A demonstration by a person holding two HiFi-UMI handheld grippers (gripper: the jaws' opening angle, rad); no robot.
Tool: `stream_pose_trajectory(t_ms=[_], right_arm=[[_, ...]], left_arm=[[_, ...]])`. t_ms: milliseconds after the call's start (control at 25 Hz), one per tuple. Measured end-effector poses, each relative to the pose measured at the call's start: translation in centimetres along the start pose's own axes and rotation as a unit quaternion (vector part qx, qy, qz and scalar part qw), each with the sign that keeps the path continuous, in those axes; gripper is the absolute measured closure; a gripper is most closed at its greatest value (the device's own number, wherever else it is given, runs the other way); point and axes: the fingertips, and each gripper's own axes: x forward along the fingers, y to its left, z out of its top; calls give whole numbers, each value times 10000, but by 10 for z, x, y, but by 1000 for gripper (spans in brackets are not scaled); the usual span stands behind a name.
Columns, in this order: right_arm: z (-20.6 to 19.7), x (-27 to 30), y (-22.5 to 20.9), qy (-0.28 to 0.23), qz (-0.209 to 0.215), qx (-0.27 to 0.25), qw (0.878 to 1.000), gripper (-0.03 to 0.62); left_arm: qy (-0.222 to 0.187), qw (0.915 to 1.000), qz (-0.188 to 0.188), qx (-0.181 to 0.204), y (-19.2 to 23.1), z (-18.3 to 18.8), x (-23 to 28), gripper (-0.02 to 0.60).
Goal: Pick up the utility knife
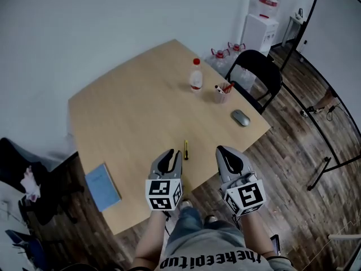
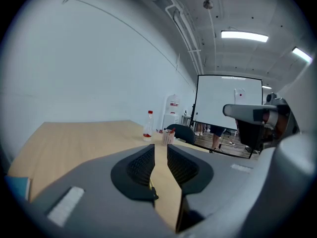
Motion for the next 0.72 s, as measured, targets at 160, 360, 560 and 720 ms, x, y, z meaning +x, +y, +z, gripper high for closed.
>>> stream_pose_trajectory(t_ms=[160,360,560,720], right_arm=[[-4,4,-4,86,-161,-5,9998,591],[-9,6,-14,174,-386,38,9991,591],[-15,5,-23,266,-613,68,9977,592],[-16,1,-32,326,-798,72,9962,591]], left_arm=[[439,9989,-139,-128,6,-25,25,455],[1033,9943,-231,-143,9,-59,55,434],[1564,9872,-274,-120,11,-92,77,407],[1928,9806,-340,-116,8,-115,90,385]])
